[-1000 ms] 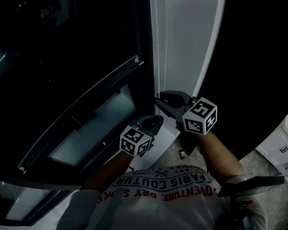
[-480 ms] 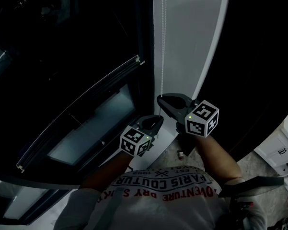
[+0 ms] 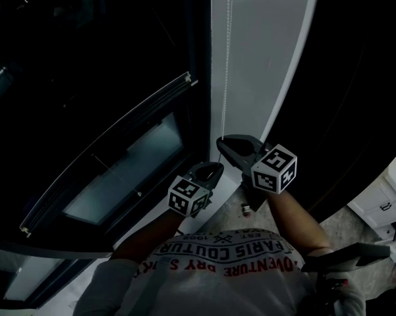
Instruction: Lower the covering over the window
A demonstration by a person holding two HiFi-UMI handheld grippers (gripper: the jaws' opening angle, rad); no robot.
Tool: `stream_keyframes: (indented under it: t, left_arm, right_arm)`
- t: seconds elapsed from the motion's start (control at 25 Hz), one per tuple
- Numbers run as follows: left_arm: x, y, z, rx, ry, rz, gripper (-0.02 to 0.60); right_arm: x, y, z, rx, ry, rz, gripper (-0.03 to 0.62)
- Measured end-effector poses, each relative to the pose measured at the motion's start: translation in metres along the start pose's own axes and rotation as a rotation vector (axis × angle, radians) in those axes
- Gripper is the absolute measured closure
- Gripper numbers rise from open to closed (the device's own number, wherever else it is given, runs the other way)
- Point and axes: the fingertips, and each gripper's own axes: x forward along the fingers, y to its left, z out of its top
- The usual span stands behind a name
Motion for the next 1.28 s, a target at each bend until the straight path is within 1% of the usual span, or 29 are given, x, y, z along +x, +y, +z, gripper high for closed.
stream_keyframes:
  t: [0.08,0.4,0.52,0.6,0.76,0.84,1.0,1.16,1.28]
  left_arm:
    - [0.002,0.002,-0.013,-0.005,0.027,0.007,0.561]
    - [0.001,0.009,-0.073,-0.049,0.143,0.014,0.561]
    - [-0.004,0.007,-0.084,-0.084,0.182,0.013,0.56]
    - [-0.004,0.006,-0.093,-0.111,0.191,0.009,0.56]
    - [-0.006,0.006,-0.109,-0.129,0.234,0.014,0.56]
    - [-0.008,0.005,-0.115,-0.147,0.235,0.003,0.56]
    - [-0.01,0.0,-0.118,-0.173,0.203,-0.045,0.558]
    - [-0.012,0.0,-0.117,-0.159,0.219,-0.066,0.555]
    - [-0.011,0.005,-0.117,-0.148,0.209,-0.098,0.521]
  right_arm:
    - [0.002,-0.001,-0.014,-0.001,0.031,-0.007,0.586]
    - [0.011,-0.005,-0.076,0.085,0.117,-0.011,0.586]
    - [0.014,-0.002,-0.092,0.109,0.136,-0.008,0.586]
    - [0.015,0.0,-0.1,0.114,0.146,-0.009,0.586]
    - [0.016,0.002,-0.118,0.132,0.176,-0.011,0.586]
    - [0.016,0.003,-0.125,0.146,0.179,-0.013,0.586]
    - [0.016,0.005,-0.127,0.16,0.173,-0.009,0.586]
    - [0.016,0.005,-0.126,0.161,0.175,-0.012,0.586]
    - [0.013,0.002,-0.126,0.163,0.174,-0.022,0.586]
